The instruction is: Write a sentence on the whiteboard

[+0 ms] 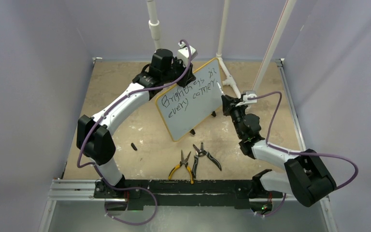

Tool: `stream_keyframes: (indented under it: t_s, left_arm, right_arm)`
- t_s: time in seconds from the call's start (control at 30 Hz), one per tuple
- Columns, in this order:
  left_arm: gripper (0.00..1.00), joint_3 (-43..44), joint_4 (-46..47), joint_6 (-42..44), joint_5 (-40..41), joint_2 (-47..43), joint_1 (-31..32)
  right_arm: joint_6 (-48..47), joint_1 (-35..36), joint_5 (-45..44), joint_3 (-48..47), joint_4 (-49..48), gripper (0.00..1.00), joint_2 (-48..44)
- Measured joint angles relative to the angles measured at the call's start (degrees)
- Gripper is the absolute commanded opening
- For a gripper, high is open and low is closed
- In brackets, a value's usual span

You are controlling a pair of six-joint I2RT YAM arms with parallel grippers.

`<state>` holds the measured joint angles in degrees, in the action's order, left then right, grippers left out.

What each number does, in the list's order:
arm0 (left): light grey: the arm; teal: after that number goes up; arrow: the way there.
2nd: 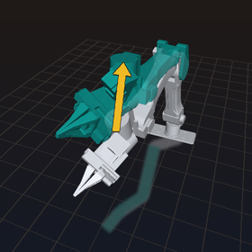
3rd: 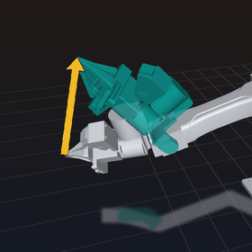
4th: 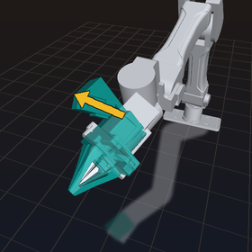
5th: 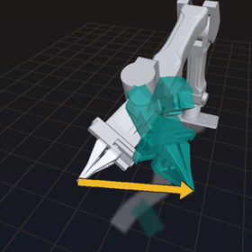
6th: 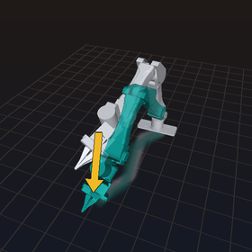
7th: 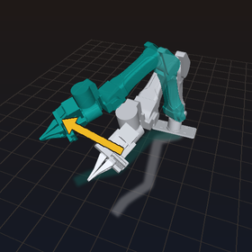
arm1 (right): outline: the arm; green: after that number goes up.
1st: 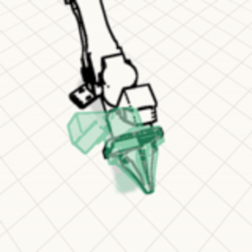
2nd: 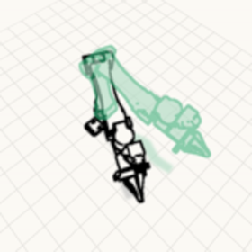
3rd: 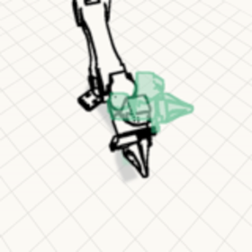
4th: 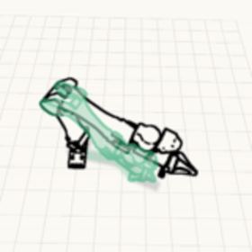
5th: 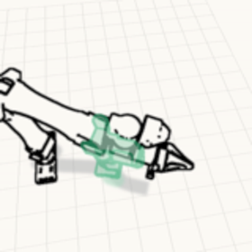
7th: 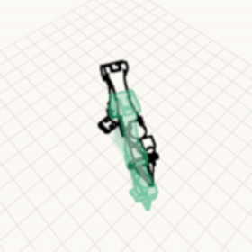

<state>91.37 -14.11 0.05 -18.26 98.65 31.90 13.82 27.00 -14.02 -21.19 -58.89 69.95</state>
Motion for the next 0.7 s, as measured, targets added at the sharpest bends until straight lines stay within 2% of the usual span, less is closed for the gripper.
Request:
stream_keyframes:
  t_s: [0.7]
  left_arm:
    - [0.00,-0.2,0.3,-1.0,0.0,-0.1,0.0]
  right_arm:
    - [1.6,0.0,0.2,0.1,1.6,0.00,5.2]
